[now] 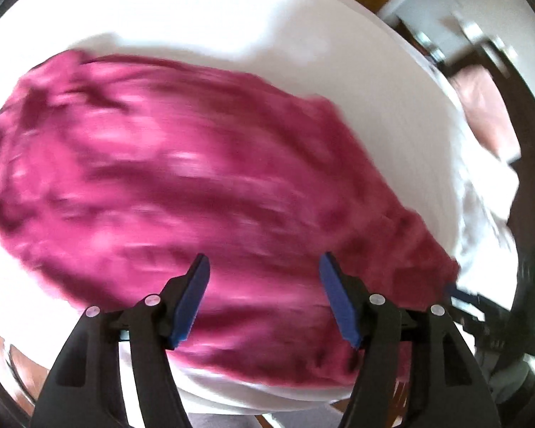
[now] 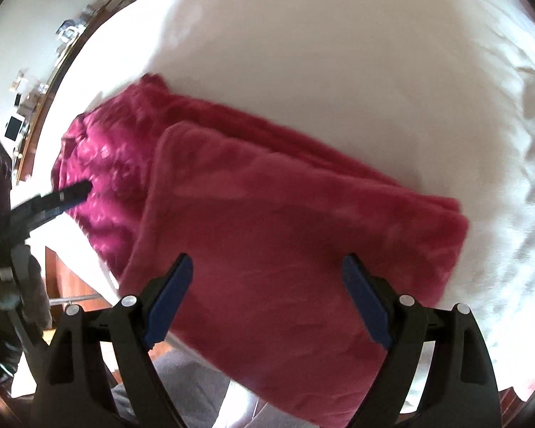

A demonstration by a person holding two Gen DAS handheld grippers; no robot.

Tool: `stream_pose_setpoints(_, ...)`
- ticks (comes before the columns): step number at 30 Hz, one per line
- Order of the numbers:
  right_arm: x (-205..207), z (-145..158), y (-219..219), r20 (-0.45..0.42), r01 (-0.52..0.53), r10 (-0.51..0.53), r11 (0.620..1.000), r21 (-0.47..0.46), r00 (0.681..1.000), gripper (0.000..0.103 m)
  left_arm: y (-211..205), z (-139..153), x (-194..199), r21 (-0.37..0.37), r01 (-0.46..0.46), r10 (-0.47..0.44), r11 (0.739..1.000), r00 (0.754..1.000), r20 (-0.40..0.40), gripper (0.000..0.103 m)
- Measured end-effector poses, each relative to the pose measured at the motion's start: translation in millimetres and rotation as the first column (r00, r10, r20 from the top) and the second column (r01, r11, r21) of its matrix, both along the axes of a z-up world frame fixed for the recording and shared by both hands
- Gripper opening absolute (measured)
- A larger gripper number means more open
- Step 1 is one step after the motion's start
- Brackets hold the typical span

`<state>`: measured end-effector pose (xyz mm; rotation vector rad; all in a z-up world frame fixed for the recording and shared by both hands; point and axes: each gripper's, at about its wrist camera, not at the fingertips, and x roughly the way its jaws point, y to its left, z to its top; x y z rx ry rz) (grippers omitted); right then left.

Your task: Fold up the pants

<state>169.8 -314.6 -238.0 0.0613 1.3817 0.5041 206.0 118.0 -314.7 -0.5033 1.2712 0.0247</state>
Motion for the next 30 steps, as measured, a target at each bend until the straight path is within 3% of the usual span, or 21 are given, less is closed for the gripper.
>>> stream_pose_setpoints(6, -11, 11, 48, 0.006, -0.071, 0.071, 0.997, 0.012, 0.997, 0.087, 100, 4, -27, 0.038, -0.224, 0.225, 0.974, 0.974, -0.001, 0.070)
stream_pose_setpoints(10, -12, 12, 88, 0.009, -0.118, 0.118, 0.993, 0.000, 0.993, 0.087, 173, 9, -48, 0.032, -0.395, 0.395, 0.918, 0.919, 0.017, 0.078)
stream_pose_setpoints(12, -11, 10, 106, 0.003, -0.133, 0.133, 0.991, -0.009, 0.991, 0.087, 205, 7, -61, 0.007, -0.477, 0.476, 0.879, 0.879, 0.030, 0.082)
stream_pose_setpoints(15, -10, 5, 127, -0.004, -0.141, 0.141, 0.990, -0.022, 0.990, 0.087, 240, 0, -72, -0.022, -0.542, 0.542, 0.840, 0.840, 0.034, 0.084)
stream_pose_setpoints(19, -8, 2, 147, -0.009, -0.146, 0.146, 0.988, -0.046, 0.989, 0.087, 260, -16, -71, -0.053, -0.555, 0.557, 0.830, 0.831, 0.014, 0.085)
stream_pose_setpoints(30, -3, 0, 151, -0.032, -0.093, 0.090, 0.990, -0.105, 0.995, 0.087, 281, -71, -41, -0.140, -0.518, 0.513, 0.844, 0.856, -0.073, 0.085)
